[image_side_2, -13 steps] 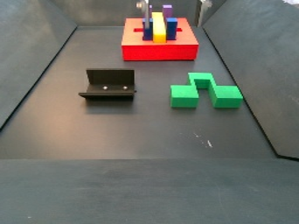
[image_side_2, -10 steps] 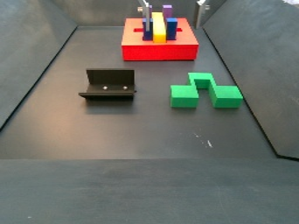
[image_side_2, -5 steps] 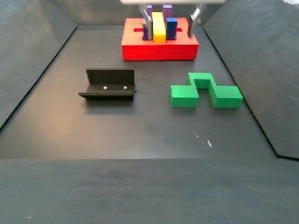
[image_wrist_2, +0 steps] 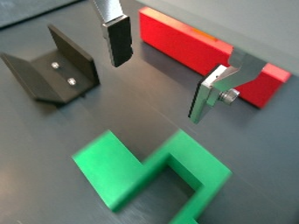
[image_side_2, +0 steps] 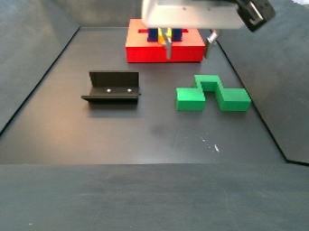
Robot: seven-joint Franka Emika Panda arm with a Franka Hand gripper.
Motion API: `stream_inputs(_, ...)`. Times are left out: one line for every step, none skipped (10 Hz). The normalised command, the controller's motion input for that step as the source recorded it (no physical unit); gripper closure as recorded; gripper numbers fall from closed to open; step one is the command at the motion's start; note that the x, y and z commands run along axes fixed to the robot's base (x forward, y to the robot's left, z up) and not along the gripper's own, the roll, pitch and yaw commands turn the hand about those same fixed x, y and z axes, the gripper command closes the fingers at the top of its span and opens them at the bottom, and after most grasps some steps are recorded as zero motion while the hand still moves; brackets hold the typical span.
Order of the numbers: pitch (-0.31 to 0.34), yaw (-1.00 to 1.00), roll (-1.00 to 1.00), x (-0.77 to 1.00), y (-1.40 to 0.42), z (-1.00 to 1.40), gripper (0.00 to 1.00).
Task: Pick up the green object. Move up. Place the green object on the fixture. Regrasp the green object. Move to above the board. Insert the green object.
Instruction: Pick up the green object.
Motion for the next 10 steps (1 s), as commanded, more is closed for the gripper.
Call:
stream_inputs(-0.129, 0.06, 0.10, -0.44, -0.03, -0.38, 0.00)
stream_inputs(-0.119, 0.05, 0.09, -0.40, -0.02, -0.37, 0.00)
stream_inputs(-0.101, 0.05, 0.09, -0.38, -0.01, -0.34, 0.00)
stream_inputs(-0.084, 0.05, 0.11, -0.40, 0.00, -0.29, 0.00)
stream_inputs(-0.063, 0.01, 0.07, -0.36, 0.00, -0.29, 0.00)
stream_inputs(-0.016, 0.00, 0.06, -0.24, 0.00, -0.21, 0.00)
stream_inputs(0.000, 0.00, 0.03, -0.03, 0.03, -0.05, 0.00)
stream_inputs(0.000, 0.03, 0.04, 0.00, 0.09, -0.05, 0.00)
stream_inputs(0.000, 0.02, 0.07, 0.00, 0.14, -0.11, 0.00)
stream_inputs(0.000, 0.00, 0.02, 0.00, 0.03, -0.13, 0.00)
